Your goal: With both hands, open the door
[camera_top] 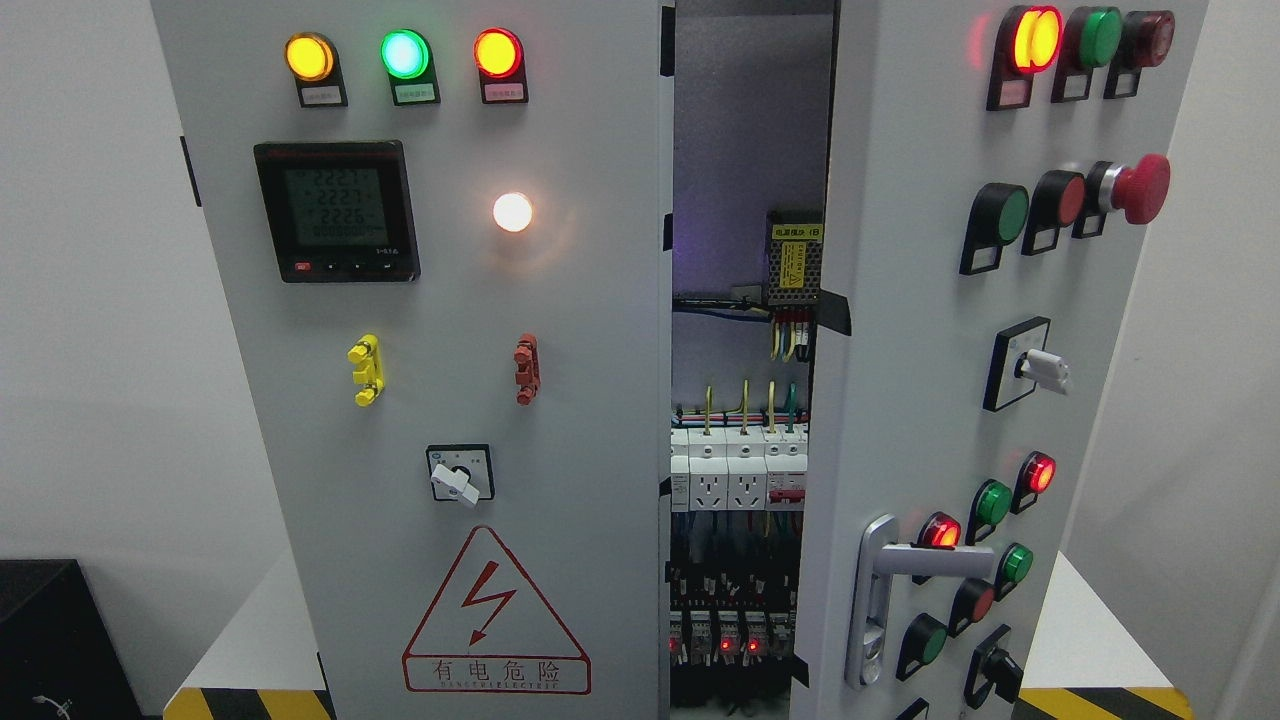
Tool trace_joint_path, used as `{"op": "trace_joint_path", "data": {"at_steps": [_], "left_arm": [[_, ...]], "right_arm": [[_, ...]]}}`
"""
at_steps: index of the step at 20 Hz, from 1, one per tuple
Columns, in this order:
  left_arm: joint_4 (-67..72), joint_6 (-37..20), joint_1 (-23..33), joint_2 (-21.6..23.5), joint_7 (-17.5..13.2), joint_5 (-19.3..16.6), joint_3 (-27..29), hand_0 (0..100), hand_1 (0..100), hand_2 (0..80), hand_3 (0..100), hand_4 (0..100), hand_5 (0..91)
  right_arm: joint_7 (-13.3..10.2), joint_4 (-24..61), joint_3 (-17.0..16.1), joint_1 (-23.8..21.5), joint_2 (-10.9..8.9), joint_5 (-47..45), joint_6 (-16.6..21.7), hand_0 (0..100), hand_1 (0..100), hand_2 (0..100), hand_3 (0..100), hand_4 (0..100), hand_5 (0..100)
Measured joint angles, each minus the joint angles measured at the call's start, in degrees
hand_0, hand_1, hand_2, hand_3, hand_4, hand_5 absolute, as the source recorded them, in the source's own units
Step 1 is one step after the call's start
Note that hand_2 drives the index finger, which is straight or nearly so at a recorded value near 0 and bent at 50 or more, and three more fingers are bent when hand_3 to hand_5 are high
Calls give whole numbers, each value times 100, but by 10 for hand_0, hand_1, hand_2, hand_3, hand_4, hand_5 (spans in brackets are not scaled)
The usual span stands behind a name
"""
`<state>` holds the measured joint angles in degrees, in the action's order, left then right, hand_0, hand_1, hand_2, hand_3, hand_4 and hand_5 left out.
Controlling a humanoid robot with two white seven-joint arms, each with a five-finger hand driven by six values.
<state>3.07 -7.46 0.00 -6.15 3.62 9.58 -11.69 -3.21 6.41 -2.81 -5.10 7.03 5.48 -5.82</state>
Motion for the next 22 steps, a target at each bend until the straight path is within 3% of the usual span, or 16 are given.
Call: {"op": "trace_joint_path", "data": {"at_steps": [22], "left_arm": [[-167,-28,113,23,0,-38,-2,120,556,0,0,0,0]], "right_arm": [[0,0,0,0,0,0,0,101,130,0,0,0,0]]}}
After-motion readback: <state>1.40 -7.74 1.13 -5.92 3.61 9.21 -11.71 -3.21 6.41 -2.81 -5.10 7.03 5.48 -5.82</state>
